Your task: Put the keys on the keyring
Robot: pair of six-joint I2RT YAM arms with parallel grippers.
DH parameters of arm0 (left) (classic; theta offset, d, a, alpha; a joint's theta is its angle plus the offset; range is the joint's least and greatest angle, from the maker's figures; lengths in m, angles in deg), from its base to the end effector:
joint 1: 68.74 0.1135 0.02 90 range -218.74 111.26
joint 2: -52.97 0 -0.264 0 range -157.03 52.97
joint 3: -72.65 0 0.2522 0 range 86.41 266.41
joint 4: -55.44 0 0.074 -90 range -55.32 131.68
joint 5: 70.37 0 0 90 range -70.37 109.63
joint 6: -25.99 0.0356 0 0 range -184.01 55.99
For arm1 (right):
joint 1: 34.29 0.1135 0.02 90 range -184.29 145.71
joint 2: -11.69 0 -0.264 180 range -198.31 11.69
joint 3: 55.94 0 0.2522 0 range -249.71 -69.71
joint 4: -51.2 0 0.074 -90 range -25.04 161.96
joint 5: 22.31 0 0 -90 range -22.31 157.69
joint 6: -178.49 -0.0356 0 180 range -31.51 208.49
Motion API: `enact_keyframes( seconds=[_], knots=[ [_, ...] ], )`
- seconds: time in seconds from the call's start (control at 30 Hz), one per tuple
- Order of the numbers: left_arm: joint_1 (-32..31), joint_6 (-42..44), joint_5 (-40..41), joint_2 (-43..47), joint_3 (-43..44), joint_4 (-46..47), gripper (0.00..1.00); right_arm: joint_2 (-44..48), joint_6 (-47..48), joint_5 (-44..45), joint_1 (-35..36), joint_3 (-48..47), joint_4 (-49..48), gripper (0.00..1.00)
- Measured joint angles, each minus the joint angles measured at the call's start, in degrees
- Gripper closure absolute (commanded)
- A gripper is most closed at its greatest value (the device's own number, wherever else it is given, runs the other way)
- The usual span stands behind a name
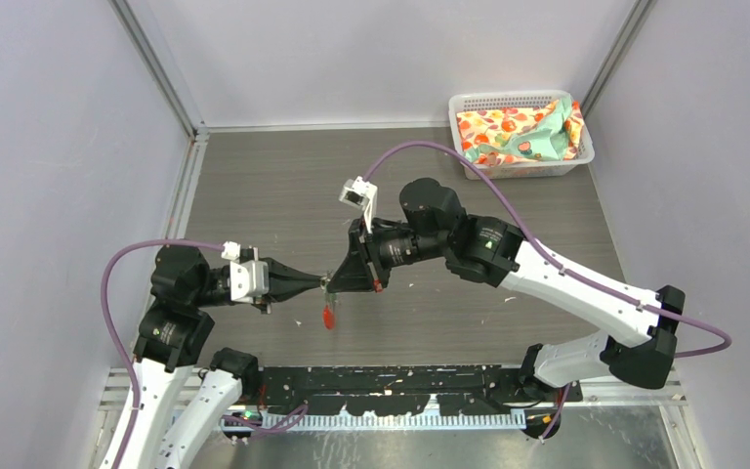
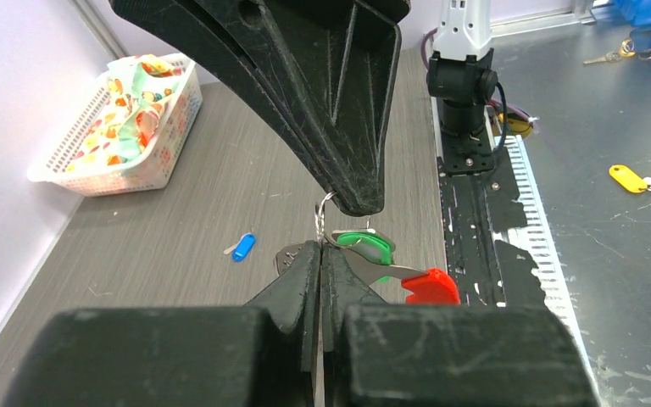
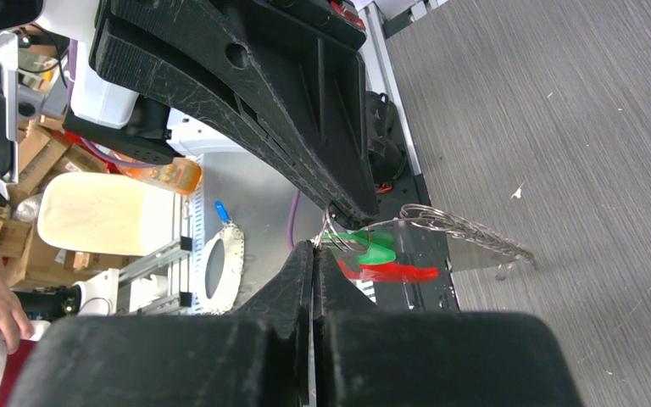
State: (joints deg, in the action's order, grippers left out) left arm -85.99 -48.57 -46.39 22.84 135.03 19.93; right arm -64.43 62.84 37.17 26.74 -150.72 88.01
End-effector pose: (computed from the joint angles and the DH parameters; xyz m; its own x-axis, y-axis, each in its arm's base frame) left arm 0.0794 -0.0587 0.3756 0.2117 0.0476 -0.9762 0.9704 0.1089 0.2157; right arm 0.1271 0.2669 0.4179 -0.5634 -0.2478 -0.7881 -0.8248 0.1135 0.5539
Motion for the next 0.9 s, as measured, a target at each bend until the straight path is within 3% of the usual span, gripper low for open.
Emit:
enact_keyframes(
  seconds=[0.2,0.4,0.57,0.9],
  knots=[
    [0.02,-0.20,0.92,-0.02,0.00,0.09,1.00,-1.95,-0.09,-0.63,0.39,-2.86,1.51,0.98],
    [0.02,-1.64,1.95,-0.13,-0.24,1.05,1.00,-3.17,-0.46,-0.50,0.81,-4.79,2.47,0.84],
    [0.00,-3.17,1.92,-0.87,-0.87,3.10,1.00,-4.61,-0.72,0.92,1.46,-6.58,2.60,0.78],
    [0.02,-7.17,1.99,-0.55,-2.23,7.17,1.00,-6.45,-1.29,3.52,2.14,-10.38,6.10,0.75]
  ],
)
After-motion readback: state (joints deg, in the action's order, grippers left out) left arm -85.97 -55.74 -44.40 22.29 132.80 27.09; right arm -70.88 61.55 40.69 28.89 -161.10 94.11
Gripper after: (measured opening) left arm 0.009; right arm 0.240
